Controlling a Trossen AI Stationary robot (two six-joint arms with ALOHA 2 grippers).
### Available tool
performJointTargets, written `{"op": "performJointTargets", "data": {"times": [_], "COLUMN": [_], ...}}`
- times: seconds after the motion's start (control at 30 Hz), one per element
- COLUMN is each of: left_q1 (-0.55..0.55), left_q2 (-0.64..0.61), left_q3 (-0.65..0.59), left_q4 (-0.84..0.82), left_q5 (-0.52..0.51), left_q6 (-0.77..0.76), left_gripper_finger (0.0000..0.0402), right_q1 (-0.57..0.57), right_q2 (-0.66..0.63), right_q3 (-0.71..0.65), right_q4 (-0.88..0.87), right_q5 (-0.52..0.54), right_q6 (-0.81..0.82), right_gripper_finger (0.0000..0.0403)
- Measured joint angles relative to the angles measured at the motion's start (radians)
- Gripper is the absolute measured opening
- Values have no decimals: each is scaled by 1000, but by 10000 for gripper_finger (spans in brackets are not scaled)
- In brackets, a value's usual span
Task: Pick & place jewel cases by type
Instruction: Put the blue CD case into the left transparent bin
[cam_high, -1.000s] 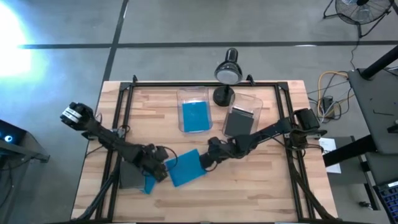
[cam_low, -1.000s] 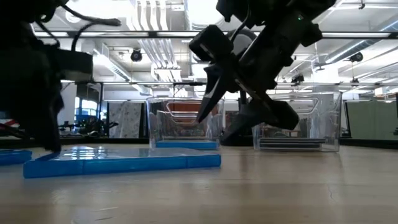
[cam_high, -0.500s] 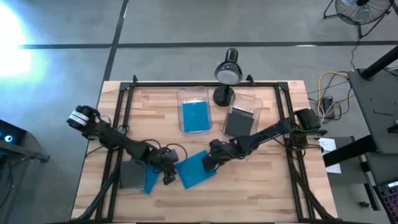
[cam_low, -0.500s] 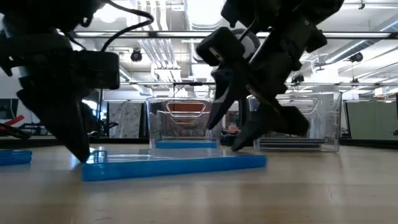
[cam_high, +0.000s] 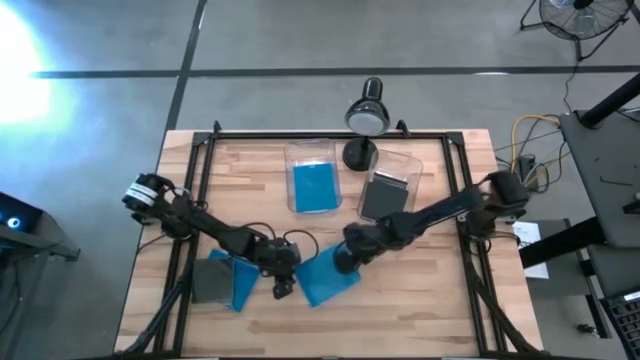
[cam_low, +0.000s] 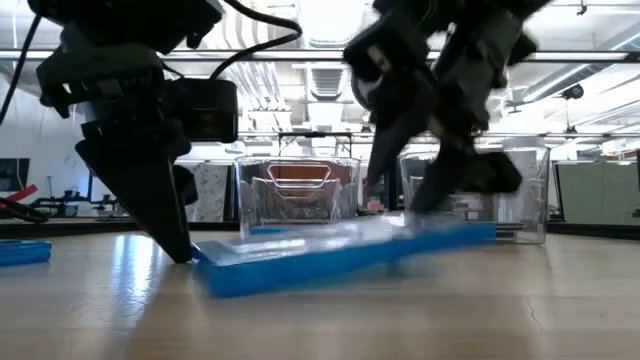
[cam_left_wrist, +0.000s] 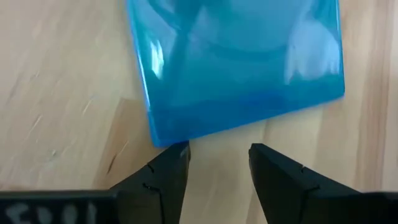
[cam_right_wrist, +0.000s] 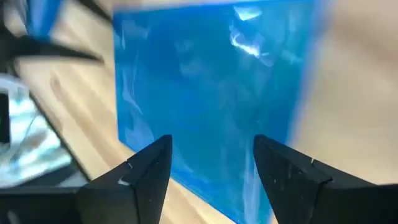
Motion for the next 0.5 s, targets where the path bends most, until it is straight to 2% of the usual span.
{"op": "performJointTargets", "data": {"times": [0.1,0.2,0.3,0.4,0.5], "left_q1": [-1,-2,-3,-2,-2], "left_q2": [-48,-105,-134,-127,-92], "left_q3": [-22,-24,-25,-27,-28], "left_q4": [-2,-2,0,2,3], "left_q5": [-3,-25,-53,-61,-64], "left_q6": [-38,-67,-86,-66,-52], "left_gripper_finger": [155,155,155,155,155], "right_q1": [4,8,6,7,8], "right_q2": [-76,-82,-42,67,145], "right_q3": [4,-3,-5,-4,37], "right_q4": [-193,-283,-209,-97,-45], "right_q5": [111,154,165,161,99], "right_q6": [-10,-14,-15,-11,19], "right_gripper_finger": [219,219,219,219,219]}}
